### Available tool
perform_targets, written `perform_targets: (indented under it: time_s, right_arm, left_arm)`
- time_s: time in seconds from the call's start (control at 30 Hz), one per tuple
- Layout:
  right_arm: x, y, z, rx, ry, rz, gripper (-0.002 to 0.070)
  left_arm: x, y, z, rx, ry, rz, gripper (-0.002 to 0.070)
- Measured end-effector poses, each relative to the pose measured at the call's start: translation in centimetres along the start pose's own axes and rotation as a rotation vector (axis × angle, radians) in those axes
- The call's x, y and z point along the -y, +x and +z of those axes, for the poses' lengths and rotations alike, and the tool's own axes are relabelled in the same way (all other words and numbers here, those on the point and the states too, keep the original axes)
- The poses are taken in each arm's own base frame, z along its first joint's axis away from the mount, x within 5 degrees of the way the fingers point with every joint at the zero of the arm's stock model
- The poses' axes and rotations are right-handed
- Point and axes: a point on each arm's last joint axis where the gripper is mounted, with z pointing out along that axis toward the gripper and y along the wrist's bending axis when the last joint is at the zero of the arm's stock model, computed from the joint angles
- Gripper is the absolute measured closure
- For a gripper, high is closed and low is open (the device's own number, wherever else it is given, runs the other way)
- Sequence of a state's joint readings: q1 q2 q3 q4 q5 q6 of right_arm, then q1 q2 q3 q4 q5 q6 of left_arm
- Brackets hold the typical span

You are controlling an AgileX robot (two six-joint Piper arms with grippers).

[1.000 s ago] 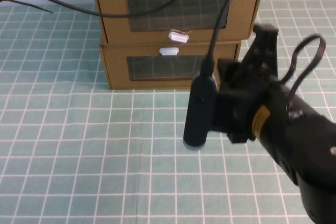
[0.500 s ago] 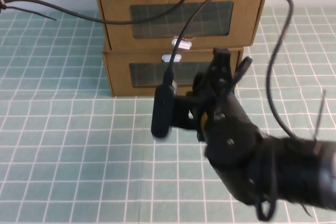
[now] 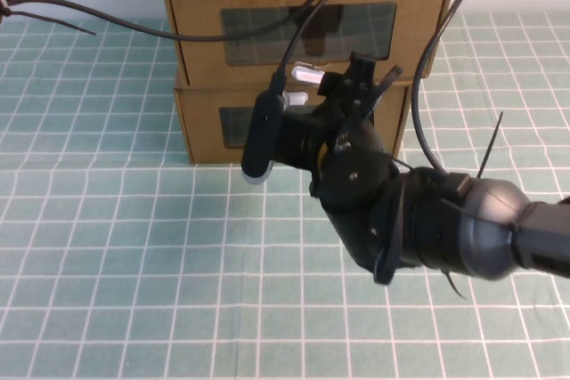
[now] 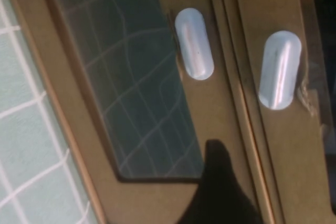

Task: Open the shoe box
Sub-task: 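Pull the top drawer of the cardboard box fully open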

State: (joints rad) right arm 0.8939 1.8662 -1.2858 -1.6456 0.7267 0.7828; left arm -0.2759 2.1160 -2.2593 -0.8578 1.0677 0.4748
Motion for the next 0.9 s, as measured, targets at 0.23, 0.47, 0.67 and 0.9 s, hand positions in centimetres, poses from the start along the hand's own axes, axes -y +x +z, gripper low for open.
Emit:
perform_targets:
  time_s: [0.23, 0.47, 0.67, 0.9]
  right_arm:
    - [0.8, -0.3, 2.5, 0.015, -0.006, 0.037, 0.0260]
    - [0.7, 0.0, 4.6, 0.010, -0.012, 0.045, 0.0260]
    - [0.5, -0.3, 5.3, 0.007, -0.003, 0.046, 0.0265]
    - [1.0, -0.3, 5.5, -0.001, 0.034, 0.032, 0.0530]
  left_arm:
    - [0.0, 0.0, 0.0, -0.001, 0.002, -0.001, 0.0680]
    - [0.0, 0.0, 0.0, 0.000, 0.005, 0.000, 0.0680]
    - [0.0, 0.0, 0.1, 0.006, 0.003, -0.002, 0.0680]
    - [0.0, 0.0, 0.1, 0.006, 0.003, -0.002, 0.0680]
